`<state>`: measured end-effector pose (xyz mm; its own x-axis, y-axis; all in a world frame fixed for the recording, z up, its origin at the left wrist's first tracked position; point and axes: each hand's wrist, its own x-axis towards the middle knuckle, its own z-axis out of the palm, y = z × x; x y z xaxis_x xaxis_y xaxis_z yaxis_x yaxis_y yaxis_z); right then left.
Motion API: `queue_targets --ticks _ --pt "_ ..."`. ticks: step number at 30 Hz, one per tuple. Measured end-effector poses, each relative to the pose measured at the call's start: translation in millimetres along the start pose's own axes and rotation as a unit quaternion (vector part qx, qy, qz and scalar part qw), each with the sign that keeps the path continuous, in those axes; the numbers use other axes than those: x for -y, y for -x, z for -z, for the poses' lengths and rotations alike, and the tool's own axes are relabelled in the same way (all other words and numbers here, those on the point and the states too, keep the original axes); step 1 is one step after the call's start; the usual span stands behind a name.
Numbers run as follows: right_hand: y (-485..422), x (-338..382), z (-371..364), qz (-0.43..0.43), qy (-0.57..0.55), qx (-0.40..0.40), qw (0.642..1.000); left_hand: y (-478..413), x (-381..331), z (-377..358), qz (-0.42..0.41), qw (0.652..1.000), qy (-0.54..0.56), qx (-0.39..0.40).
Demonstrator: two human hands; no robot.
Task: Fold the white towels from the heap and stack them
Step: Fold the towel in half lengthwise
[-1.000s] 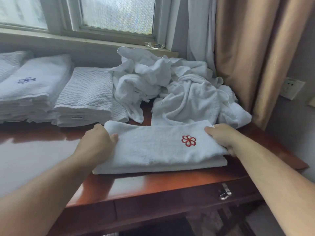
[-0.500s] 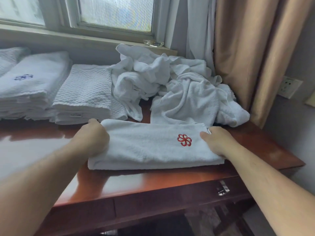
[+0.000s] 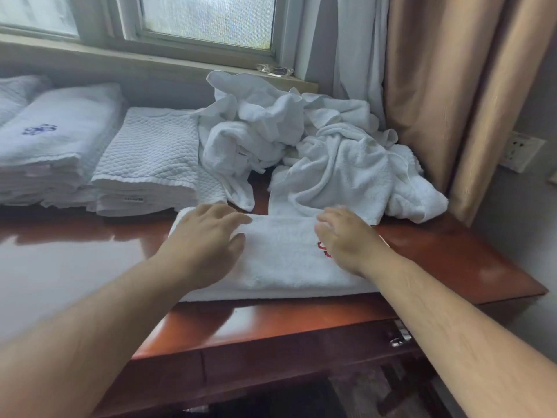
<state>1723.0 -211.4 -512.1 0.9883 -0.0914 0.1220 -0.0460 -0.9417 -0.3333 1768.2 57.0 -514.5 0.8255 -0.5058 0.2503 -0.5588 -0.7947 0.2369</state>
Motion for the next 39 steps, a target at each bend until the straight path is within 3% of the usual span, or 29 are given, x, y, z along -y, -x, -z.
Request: queue_targets --ticks 2,5,16,23,25,27,29,30,33,39 --pt "2 -2 -14 -0.02 0.045 0.082 0.995 3 2 -10 -0.002 0.997 -0.043 0.059" --pt "4 -7 -22 -0.032 0.069 0.09 0.993 8 9 -19 0.019 0.99 -0.068 0.12" --pt "10 -5 -25 -0.048 0.091 0.096 0.99 12 12 -17 0.009 0.987 -0.084 0.14" --pt "48 50 -26 -0.097 0.114 0.132 0.98 36 52 5 -0.037 0.983 -0.083 0.16" --pt "51 70 -16 -0.1 0.132 0.138 0.977 45 67 13 0.032 0.988 -0.075 0.133" --pt "44 87 -7 -0.084 0.133 0.115 0.981 50 79 21 0.185 0.98 -0.046 0.065" --pt "33 97 -4 -0.047 0.093 0.087 0.991 52 89 32 0.339 0.94 0.033 0.022" --pt "28 102 -5 -0.03 0.048 0.091 0.994 52 91 38 0.375 0.925 0.061 0.03" --pt "20 112 -16 0.003 -0.088 0.141 0.986 59 91 50 0.377 0.918 0.069 0.103" --pt "13 109 -30 -0.001 -0.108 0.101 0.989 69 81 59 0.346 0.923 0.1 0.134"
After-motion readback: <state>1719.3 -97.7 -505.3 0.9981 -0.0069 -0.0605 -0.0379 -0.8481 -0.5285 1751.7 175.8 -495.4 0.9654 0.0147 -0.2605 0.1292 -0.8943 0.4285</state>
